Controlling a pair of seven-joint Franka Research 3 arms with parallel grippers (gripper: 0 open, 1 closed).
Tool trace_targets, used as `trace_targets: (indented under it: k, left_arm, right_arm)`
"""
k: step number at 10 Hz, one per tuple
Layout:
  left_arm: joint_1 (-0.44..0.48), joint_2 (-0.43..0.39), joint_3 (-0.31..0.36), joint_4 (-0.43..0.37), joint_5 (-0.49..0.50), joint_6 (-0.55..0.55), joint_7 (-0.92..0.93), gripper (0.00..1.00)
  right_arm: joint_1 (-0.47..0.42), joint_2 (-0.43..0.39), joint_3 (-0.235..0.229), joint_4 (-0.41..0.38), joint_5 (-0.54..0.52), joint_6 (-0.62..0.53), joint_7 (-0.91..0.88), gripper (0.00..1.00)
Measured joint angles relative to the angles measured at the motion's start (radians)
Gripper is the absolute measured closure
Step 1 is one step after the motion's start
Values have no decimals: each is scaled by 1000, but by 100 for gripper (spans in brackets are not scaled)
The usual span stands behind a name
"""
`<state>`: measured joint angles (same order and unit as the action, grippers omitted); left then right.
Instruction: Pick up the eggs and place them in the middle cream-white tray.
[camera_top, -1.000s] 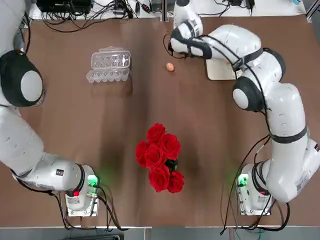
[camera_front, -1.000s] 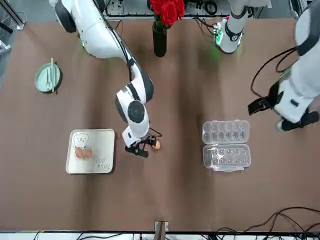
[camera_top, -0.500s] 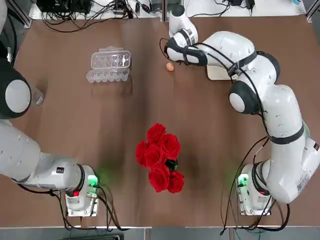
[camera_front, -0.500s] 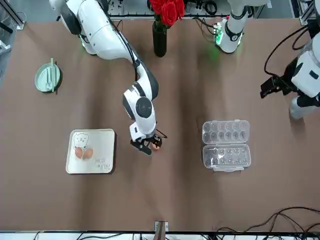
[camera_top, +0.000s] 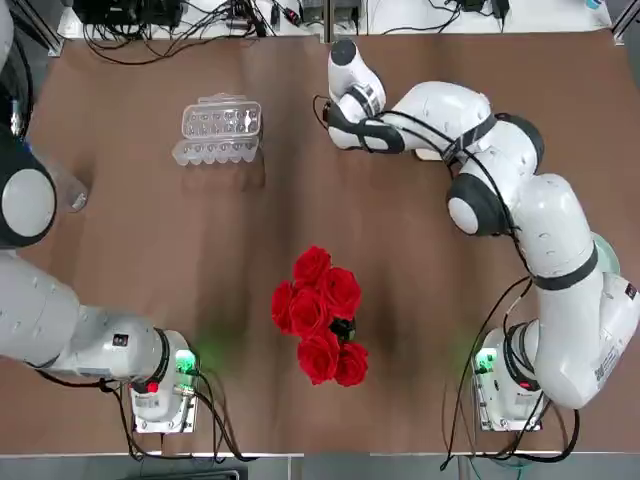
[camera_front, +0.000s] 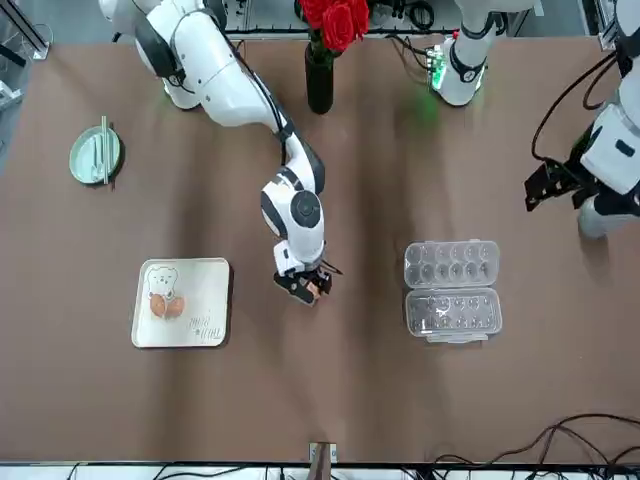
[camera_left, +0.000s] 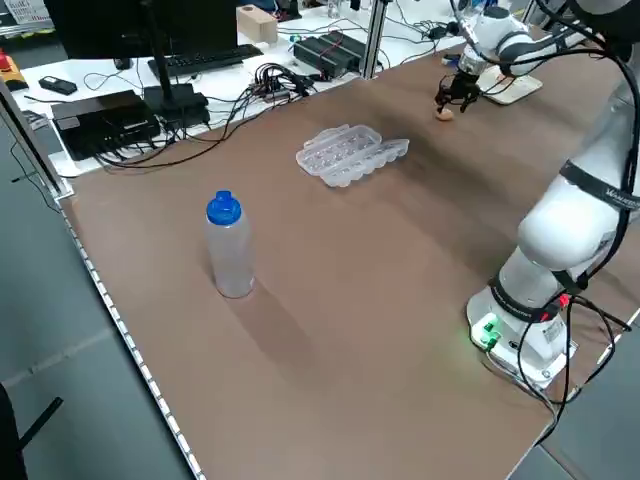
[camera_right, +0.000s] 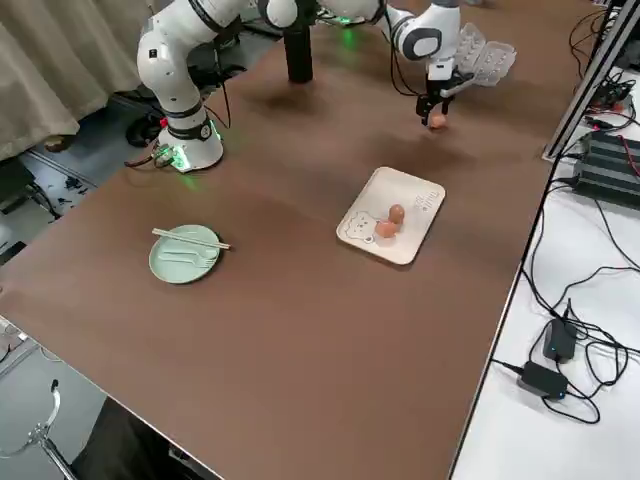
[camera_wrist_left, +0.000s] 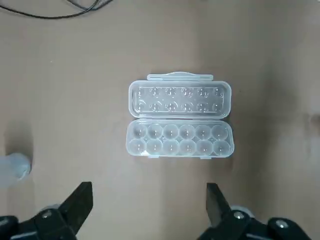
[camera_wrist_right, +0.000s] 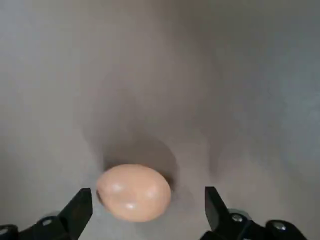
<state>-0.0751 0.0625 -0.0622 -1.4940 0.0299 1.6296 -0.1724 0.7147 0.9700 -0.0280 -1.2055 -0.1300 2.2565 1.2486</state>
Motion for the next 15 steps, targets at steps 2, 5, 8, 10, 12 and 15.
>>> trace_targets:
  k: [2, 5, 8, 10, 12, 15]
  left_arm:
    - [-3, -14, -5, -5, 0, -4, -47, 0]
    - [-5, -14, -17, -15, 0, -16, -53, 0]
    - [-4, -14, -19, -16, 0, -38, -52, 0]
    - [-5, -15, -21, -15, -6, -63, -50, 0]
    - [-5, -16, -21, -14, -14, -64, -42, 0]
    - [-2, -16, -21, -13, -15, -105, -5, 0]
  right_arm:
    - [0, 3, -5, 5, 0, 3, 6, 1]
    - [14, 22, -27, 14, -2, 7, 25, 4]
    - [24, 30, -32, 19, -2, 7, 31, 7]
    - [24, 30, -33, 19, -3, 7, 32, 15]
    - [24, 30, -34, 20, -3, 7, 33, 19]
    - [24, 30, -35, 20, -3, 7, 33, 26]
